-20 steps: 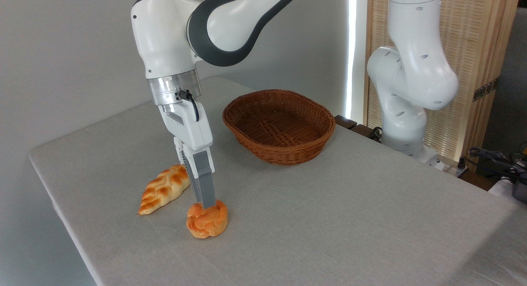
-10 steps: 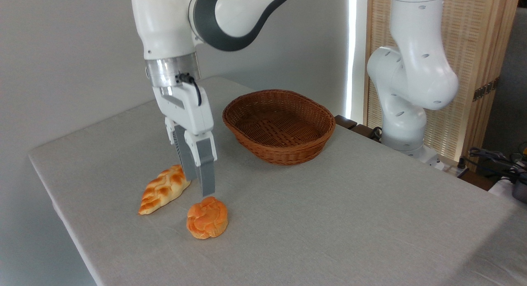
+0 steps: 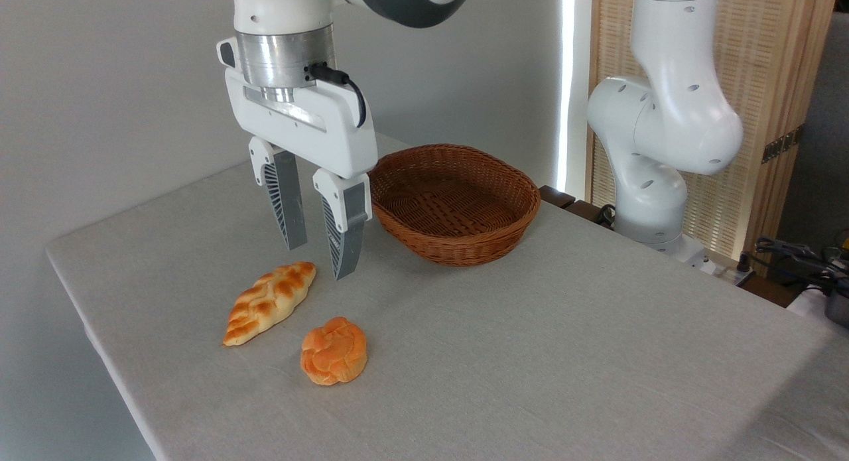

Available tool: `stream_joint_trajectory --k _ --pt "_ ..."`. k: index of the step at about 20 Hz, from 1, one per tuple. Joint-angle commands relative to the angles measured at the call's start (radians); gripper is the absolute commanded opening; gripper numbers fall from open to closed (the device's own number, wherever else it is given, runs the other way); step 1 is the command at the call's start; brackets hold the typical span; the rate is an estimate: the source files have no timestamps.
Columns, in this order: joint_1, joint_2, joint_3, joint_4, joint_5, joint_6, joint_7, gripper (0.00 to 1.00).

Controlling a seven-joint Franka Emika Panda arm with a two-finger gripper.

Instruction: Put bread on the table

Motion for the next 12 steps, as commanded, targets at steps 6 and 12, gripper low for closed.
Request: stream_joint_trajectory --k 6,12 --pt "0.080 0.018 -0.048 0.080 -0.085 -0.089 0.011 1.00" --pt "0.080 0.028 -0.059 0.112 -0.080 -0.151 0.011 1.00"
